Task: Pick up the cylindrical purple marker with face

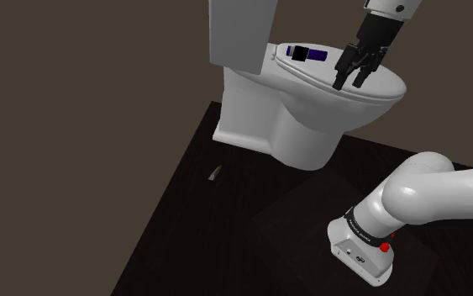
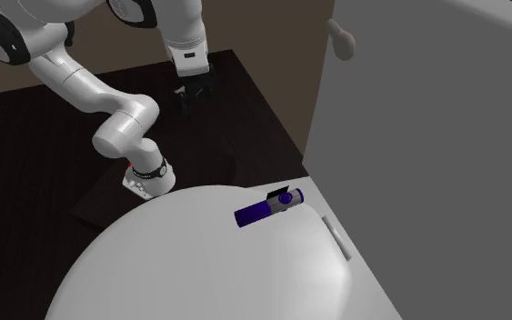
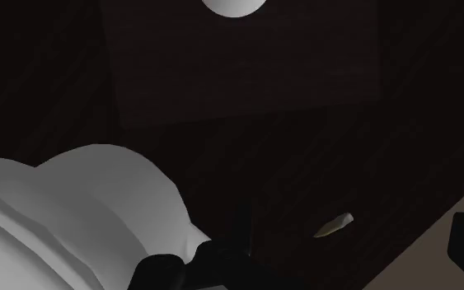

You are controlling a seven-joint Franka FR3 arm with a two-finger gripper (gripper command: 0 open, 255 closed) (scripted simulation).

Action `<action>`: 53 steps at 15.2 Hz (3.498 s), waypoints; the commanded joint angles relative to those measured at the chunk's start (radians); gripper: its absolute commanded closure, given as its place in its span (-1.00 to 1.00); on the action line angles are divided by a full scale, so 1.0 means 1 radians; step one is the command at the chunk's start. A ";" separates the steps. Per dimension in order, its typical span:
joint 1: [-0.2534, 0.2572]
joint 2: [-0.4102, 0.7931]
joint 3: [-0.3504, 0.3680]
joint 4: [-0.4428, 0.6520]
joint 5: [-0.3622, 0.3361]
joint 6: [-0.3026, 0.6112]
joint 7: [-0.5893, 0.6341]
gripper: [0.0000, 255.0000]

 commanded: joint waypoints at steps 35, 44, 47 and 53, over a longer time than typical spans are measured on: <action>0.153 0.822 -0.537 0.604 0.019 0.291 -1.301 -1.00; 0.153 0.822 -0.537 0.605 0.019 0.290 -1.301 1.00; 0.153 0.822 -0.537 0.604 0.019 0.291 -1.301 1.00; 0.150 0.838 -0.540 0.703 0.026 0.206 -1.300 1.00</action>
